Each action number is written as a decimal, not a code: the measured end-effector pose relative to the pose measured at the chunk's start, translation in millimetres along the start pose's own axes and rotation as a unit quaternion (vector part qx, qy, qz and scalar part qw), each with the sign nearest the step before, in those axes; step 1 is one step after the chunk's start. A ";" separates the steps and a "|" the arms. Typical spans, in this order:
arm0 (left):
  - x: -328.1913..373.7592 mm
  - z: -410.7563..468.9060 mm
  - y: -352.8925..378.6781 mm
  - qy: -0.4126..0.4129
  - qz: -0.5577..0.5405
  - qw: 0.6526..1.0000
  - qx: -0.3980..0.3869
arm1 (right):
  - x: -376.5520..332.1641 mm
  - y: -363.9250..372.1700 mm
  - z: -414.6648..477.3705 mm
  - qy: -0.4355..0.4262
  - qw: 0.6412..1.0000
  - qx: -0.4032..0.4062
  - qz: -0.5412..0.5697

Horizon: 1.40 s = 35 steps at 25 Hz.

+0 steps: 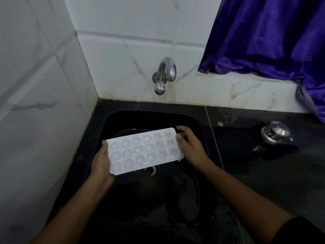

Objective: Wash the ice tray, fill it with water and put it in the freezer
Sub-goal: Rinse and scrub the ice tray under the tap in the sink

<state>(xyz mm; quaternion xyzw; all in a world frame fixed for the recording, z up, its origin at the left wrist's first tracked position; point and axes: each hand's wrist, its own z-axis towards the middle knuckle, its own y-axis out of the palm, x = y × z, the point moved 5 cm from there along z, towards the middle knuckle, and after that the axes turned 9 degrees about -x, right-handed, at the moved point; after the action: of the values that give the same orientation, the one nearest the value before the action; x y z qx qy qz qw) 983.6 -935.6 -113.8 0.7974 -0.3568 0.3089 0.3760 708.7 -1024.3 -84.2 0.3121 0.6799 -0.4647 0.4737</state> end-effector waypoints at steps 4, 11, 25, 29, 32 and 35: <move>-4.6 -2.1 7.4 -0.009 -0.002 0.999 -0.032 | 11.6 13.2 -1.5 0.133 0.979 0.020 0.151; -13.8 5.8 9.3 -0.036 -0.036 0.995 -0.080 | 21.2 17.5 -1.8 0.142 0.973 0.073 0.166; -16.3 9.5 16.9 -0.035 -0.009 0.999 -0.034 | -11.6 26.7 0.1 -0.059 0.872 -0.084 -0.479; -14.6 10.9 13.5 -0.026 0.002 0.999 -0.027 | -10.0 28.8 -0.9 -0.061 0.872 -0.106 -0.473; -17.0 11.0 11.7 -0.035 0.014 0.999 -0.026 | -16.5 23.7 2.2 -0.075 0.864 -0.092 -0.489; -16.0 12.0 14.6 -0.028 0.011 0.999 -0.031 | -16.6 30.8 3.6 -0.048 0.877 -0.097 -0.469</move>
<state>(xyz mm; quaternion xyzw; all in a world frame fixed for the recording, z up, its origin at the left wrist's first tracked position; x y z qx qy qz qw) 965.7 -946.8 -126.8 0.7902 -0.3851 0.2790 0.3866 742.5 -1016.0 -79.5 -0.1131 0.7647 -0.5786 0.2602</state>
